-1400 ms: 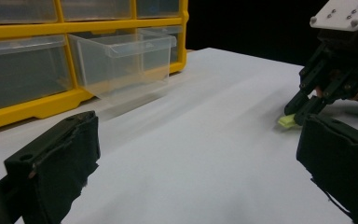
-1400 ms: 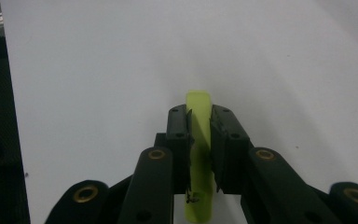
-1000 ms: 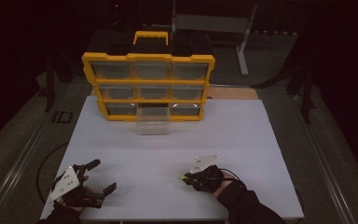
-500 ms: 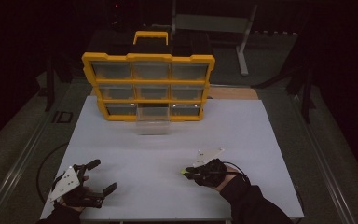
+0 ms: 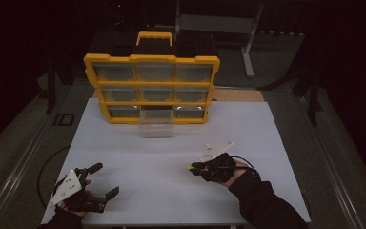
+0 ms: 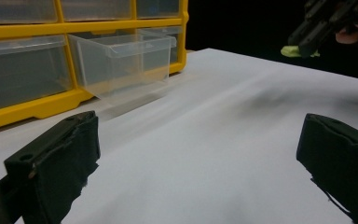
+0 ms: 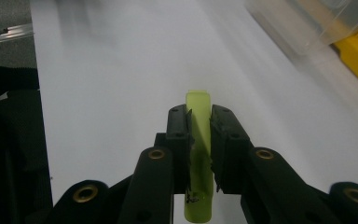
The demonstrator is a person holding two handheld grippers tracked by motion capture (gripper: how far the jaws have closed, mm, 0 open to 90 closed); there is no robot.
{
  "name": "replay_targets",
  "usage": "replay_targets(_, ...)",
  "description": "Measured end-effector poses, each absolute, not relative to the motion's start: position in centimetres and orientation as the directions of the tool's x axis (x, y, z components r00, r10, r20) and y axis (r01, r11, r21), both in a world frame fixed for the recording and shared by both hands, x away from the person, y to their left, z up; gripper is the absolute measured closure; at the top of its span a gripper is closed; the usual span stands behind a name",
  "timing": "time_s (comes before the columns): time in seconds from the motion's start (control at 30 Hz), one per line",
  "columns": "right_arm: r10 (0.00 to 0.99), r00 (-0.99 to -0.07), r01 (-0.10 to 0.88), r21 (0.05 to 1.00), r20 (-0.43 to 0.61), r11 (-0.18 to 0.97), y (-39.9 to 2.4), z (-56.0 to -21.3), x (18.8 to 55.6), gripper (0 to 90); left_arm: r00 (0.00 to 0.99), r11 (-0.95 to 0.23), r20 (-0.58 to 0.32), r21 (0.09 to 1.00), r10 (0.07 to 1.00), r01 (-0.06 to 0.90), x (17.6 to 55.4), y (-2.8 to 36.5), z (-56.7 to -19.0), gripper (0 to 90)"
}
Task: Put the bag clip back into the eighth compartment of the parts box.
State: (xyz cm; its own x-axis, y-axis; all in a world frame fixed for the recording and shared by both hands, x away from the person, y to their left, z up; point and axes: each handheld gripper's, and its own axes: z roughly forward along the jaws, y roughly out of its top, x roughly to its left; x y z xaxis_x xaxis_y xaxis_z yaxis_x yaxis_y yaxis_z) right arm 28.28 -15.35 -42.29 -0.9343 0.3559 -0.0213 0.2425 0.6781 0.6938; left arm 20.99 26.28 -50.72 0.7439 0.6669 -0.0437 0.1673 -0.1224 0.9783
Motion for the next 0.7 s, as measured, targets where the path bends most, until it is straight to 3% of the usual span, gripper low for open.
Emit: replay_targets(0.7, 0.337, -0.939, 0.199, 0.696, -0.065, 0.69, -13.9, -39.5, 30.5, 79.1, 0.746, -0.125, -0.041, 0.978, 0.665, 0.165, 21.0, 26.3, -50.7, 0.4)
